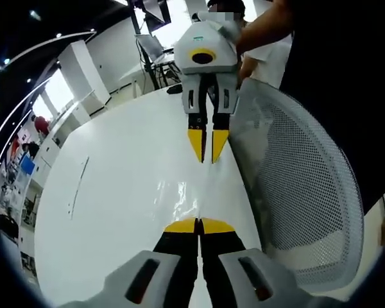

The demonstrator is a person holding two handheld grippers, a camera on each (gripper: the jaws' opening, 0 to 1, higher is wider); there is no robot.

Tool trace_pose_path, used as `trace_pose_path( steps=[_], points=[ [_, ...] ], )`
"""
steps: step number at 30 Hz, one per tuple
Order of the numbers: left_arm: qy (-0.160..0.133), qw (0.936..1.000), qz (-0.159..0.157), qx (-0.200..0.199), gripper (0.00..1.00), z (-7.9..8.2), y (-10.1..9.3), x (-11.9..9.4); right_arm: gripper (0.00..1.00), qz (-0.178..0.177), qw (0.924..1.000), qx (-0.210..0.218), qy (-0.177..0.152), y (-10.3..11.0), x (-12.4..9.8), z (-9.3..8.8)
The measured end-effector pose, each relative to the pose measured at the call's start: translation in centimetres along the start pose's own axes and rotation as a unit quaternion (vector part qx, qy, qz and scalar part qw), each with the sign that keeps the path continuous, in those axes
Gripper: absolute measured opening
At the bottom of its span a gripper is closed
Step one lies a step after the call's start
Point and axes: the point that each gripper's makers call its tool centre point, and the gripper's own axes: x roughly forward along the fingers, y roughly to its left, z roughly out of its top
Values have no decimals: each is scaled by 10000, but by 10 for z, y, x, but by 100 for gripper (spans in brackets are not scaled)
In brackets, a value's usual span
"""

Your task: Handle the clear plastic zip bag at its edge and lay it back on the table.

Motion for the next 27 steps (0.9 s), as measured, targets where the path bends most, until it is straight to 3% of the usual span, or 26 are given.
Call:
trace_pose_path(
  steps=[18, 21, 23, 27],
  points=[
    [-368, 9992, 129, 47, 0, 26, 10, 0, 0, -10, 9995, 210, -229, 1, 7, 12],
    [-144, 9990, 313, -299, 0, 17, 16, 0, 0, -44, 9993, 252, -281, -2, 6, 14],
    [-131, 9987, 408, -291, 0, 15, 20, 2, 0, -64, 9991, 286, -299, -3, 6, 15],
    [20, 9952, 596, -773, 4, 7, 26, -1, 0, -132, 9987, 379, -325, -7, 5, 17]
  ],
)
